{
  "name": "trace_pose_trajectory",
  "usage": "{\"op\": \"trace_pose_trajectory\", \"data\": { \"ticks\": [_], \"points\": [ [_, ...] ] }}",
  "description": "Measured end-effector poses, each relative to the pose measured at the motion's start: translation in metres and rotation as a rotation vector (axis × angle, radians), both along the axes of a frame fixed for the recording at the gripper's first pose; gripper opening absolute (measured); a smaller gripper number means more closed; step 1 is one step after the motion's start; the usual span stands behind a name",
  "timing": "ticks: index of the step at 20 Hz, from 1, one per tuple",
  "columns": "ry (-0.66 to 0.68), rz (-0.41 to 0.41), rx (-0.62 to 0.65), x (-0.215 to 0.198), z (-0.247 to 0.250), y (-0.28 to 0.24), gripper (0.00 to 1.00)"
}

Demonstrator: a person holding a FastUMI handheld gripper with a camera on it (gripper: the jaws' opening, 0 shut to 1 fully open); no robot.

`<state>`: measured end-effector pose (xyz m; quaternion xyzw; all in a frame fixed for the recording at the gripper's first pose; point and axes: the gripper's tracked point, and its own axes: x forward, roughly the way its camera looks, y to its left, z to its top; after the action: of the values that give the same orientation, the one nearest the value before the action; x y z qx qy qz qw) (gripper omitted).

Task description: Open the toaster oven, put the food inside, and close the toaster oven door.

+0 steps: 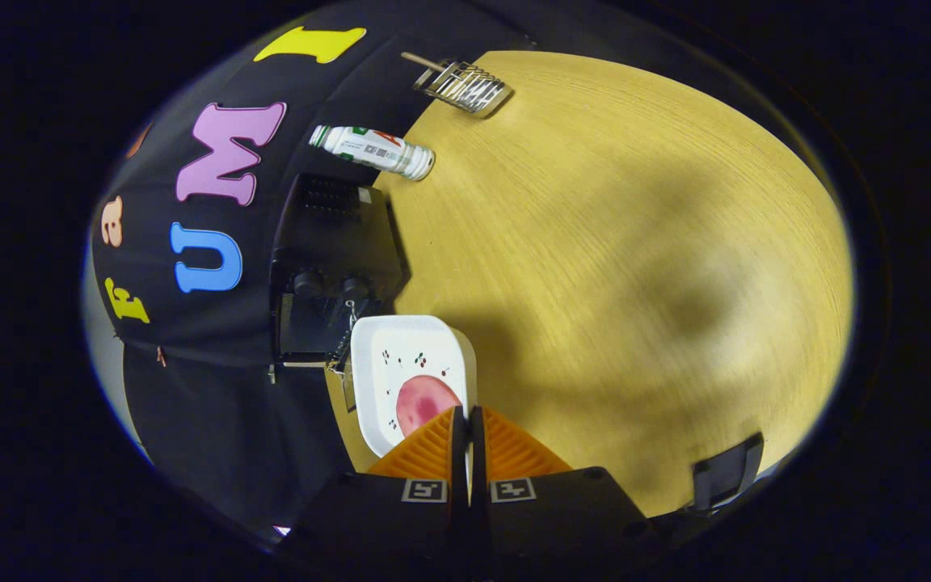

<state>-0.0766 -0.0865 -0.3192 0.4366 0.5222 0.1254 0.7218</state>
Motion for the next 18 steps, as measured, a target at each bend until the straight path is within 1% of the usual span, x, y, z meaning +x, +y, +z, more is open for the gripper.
{"op": "trace_pose_trajectory", "data": {
  "ticks": [4,7,13,16,18],
  "points": [
    [-0.038,-0.043,0.042,-0.011,0.034,0.05,0.05],
    [-0.037,-0.09,0.048,-0.016,0.041,0.096,0.05],
    [-0.017,-0.229,0.046,0.003,0.041,0.191,0.05],
    [-0.003,-0.309,0.035,0.019,0.036,0.23,0.05],
    [0.01,-0.38,0.042,0.032,0.034,0.251,0.05]
  ]
}}
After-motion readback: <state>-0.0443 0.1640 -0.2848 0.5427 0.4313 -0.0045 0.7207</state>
